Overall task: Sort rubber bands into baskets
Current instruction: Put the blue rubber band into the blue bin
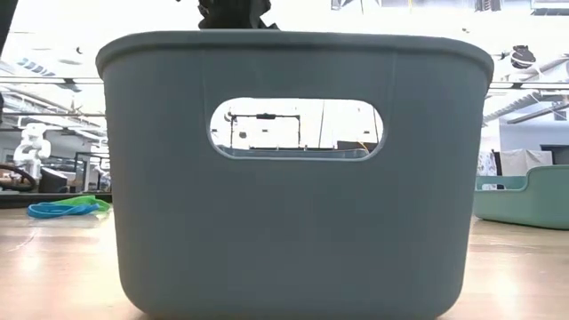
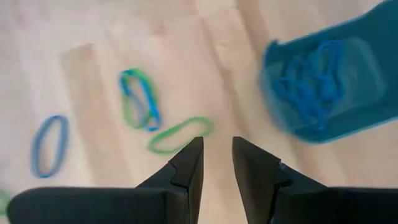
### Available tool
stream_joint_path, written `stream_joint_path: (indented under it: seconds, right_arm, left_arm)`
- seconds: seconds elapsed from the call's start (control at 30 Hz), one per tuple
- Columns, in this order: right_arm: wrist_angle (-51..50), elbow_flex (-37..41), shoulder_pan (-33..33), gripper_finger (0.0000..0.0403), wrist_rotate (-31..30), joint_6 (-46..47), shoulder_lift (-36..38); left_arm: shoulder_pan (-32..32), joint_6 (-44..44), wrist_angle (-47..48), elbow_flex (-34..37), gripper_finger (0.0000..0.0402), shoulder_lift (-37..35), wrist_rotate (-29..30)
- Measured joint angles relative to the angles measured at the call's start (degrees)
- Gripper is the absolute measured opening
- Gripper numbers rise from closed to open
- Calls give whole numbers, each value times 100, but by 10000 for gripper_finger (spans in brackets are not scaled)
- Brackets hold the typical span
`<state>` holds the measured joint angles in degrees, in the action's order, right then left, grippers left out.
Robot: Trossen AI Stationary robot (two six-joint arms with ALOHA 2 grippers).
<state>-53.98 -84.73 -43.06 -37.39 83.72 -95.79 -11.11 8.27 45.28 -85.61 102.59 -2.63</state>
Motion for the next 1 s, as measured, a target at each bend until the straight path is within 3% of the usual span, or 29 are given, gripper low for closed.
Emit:
stream_joint_path:
  seconds: [0.23,0.4,0.6,0.8,1.0]
  right_arm:
    - [162,0,246,137,-11,119,0]
    - [131,0,403,137,-9,-262,0]
    - [-773,0,714,137,-8,-923,135]
    - [-1712,0,1152,137,-277,-1840,702]
    - [-1748,-1,1519,137,-344,-2305,1254]
  left_arm:
    - [888,729,17,319,93,-213,-18]
    - [1857,730,-468,456,93,-210,-473]
    - [2915,123,-988,301,93,-34,-424]
    - [3657,-770,-169,-829,93,1203,-1325]
    - [3746,-795,854,-2241,93,2476,-1223]
